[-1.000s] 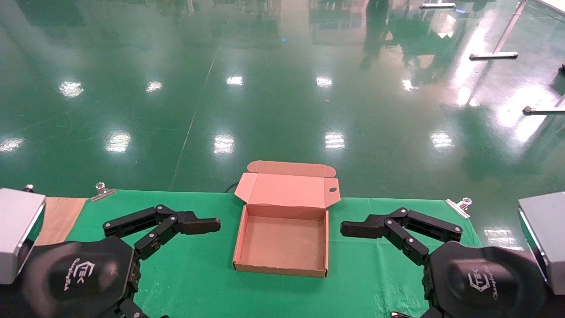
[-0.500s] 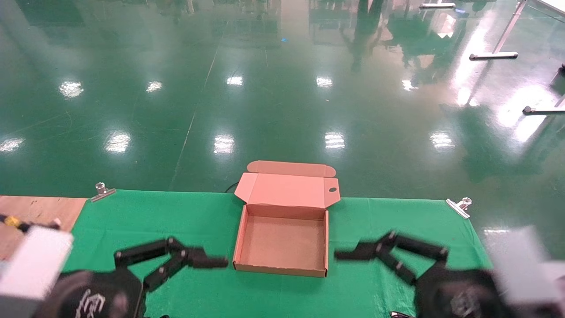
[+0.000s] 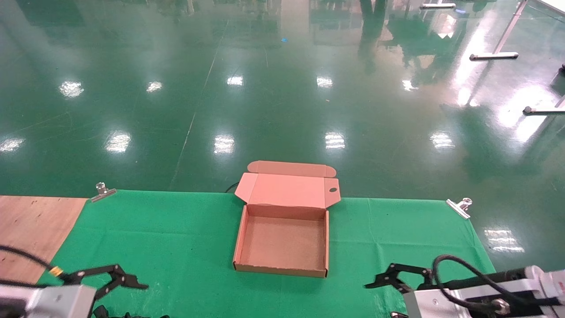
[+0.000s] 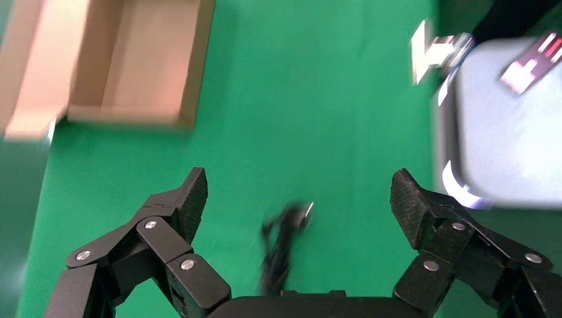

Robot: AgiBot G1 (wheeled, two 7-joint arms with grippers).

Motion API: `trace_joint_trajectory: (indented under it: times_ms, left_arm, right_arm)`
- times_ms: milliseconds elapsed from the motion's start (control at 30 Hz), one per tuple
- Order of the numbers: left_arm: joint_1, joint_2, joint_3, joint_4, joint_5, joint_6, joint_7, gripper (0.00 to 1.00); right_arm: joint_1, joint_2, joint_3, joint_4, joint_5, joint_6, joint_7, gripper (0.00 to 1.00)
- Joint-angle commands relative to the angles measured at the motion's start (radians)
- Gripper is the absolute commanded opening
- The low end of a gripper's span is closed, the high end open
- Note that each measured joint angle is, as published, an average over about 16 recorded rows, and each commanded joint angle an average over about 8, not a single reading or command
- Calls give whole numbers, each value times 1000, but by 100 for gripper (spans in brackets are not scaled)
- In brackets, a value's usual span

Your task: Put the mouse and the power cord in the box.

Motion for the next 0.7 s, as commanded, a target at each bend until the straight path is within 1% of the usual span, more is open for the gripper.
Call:
trace_joint_trajectory:
  times_ms: [33, 200, 367, 500, 700]
  left_arm:
    - [-32, 19, 29, 25, 84, -11, 28, 100]
    - [-55, 104, 75, 153, 197, -51, 126, 100]
    - [-58, 179, 113, 286, 257, -77, 226, 100]
    - [-67, 231, 140, 395, 304, -103, 308, 100]
    - [-98, 297, 171, 564, 369, -153, 422, 100]
  right_arm:
    - [27, -10, -32, 0, -80, 2, -7, 100]
    - [56, -46, -100, -19, -254, 19, -16, 100]
    - [54, -94, -152, -73, -385, 67, -38, 100]
    - [47, -145, -182, -149, -457, 123, -77, 100]
    - [57, -224, -214, -291, -519, 184, -148, 100]
